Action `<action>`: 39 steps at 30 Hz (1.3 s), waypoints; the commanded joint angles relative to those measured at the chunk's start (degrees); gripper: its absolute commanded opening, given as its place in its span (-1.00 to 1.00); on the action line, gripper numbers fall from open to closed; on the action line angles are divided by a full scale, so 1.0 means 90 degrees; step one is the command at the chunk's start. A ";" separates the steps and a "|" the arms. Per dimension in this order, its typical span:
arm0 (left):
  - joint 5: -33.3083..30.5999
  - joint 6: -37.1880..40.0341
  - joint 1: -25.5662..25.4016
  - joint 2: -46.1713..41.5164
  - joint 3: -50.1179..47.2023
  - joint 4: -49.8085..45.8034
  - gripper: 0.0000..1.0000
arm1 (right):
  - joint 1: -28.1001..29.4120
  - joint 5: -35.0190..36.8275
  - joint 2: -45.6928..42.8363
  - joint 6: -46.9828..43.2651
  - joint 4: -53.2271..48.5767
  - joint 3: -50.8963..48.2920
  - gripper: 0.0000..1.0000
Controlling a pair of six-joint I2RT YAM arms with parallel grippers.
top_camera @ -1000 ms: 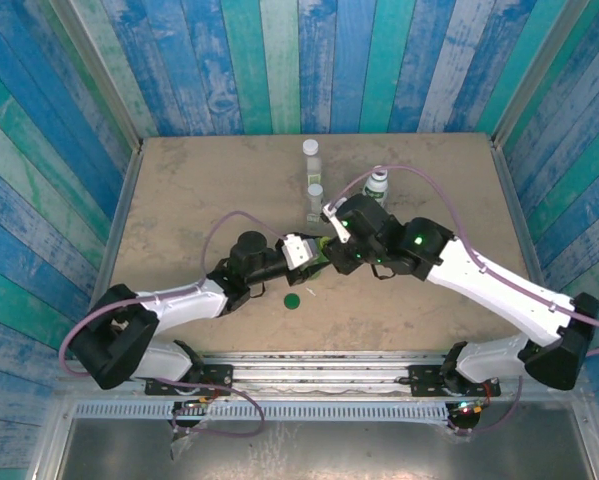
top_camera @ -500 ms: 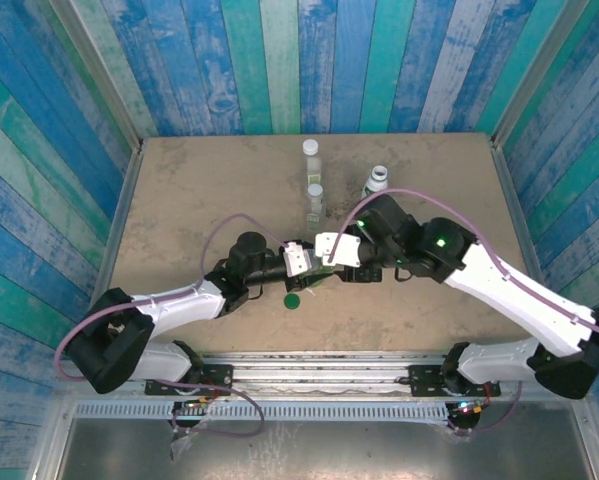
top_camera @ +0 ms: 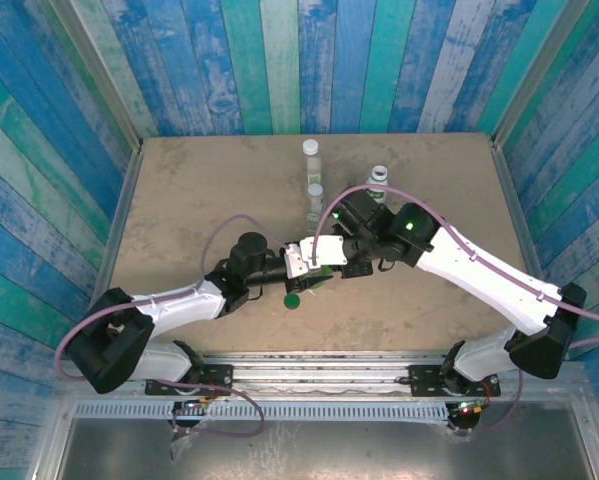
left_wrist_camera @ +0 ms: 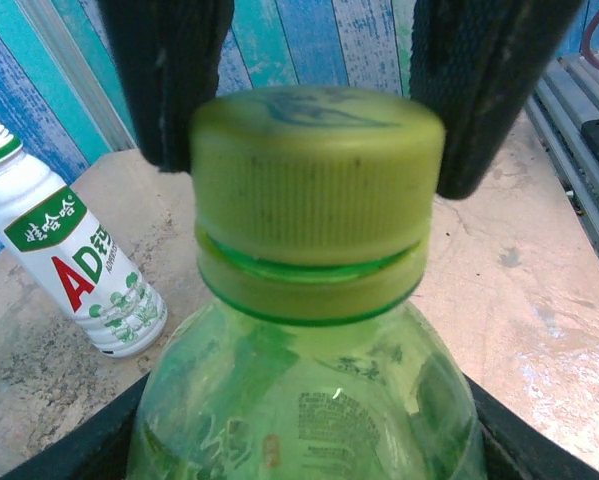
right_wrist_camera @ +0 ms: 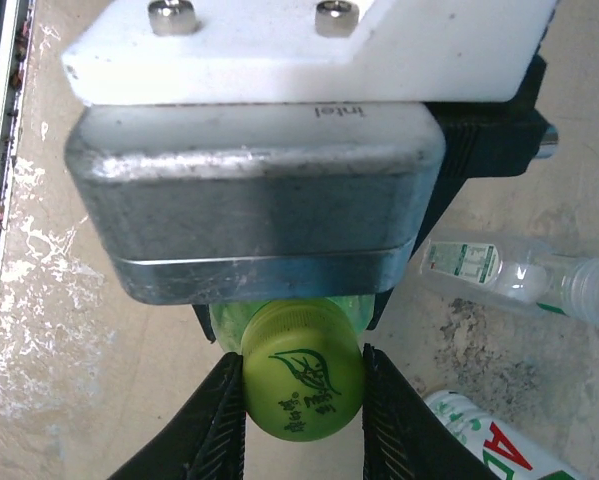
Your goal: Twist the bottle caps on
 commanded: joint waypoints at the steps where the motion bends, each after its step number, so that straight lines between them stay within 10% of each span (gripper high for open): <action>1: -0.0026 0.0040 0.0004 -0.0296 -0.0014 -0.0060 -0.01 | -0.0015 -0.0073 -0.0039 0.0396 -0.0212 0.0063 -0.60; 15: -0.0566 0.0213 0.0004 -0.0296 0.0001 -0.0309 0.00 | 0.0196 0.0794 -0.0554 0.8698 0.1300 -0.1147 -0.55; 25: -0.0222 -0.0046 0.0013 -0.0497 -0.0049 -0.0201 -0.01 | 0.0185 0.0281 -0.1327 0.5727 0.1353 -0.1439 0.23; 39: 0.1936 -0.0613 0.0070 -0.0598 0.0103 0.0272 0.00 | -0.0144 -0.2248 -0.3240 0.2117 0.4254 -0.3497 0.11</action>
